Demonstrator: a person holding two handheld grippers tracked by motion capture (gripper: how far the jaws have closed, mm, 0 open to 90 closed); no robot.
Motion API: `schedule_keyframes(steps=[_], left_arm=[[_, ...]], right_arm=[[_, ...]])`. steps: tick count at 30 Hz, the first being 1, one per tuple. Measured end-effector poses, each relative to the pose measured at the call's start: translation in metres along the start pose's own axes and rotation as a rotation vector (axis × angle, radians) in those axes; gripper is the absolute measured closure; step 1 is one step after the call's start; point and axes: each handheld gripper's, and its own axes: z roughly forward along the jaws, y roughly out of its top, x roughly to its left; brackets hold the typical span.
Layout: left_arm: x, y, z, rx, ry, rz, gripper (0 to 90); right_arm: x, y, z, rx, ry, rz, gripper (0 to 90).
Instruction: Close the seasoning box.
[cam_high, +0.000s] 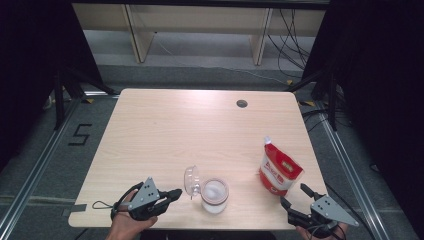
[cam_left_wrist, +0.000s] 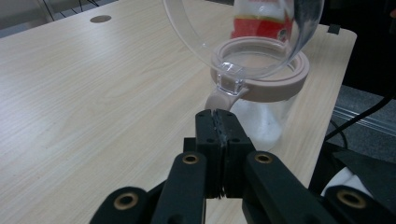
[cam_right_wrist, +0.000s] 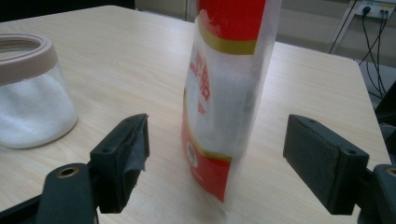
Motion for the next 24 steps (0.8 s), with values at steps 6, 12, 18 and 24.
schedule_keyframes(steps=[6,12,18,24], left_arm=[[-0.001,0.004,0.003,-0.004,-0.011,-0.007,89.2],[-0.002,0.007,0.005,0.009,-0.010,0.010,89.3],[-0.003,0.012,0.008,-0.004,-0.017,0.024,89.2],[-0.006,0.015,0.011,-0.011,-0.034,0.028,89.2]], right_arm=[[0.001,0.000,0.001,-0.003,0.007,-0.012,23.6],[0.001,0.000,0.002,-0.003,0.020,-0.020,23.4],[0.002,0.001,0.001,-0.002,0.018,-0.018,23.5],[0.003,0.001,0.001,0.002,0.016,-0.009,23.5]])
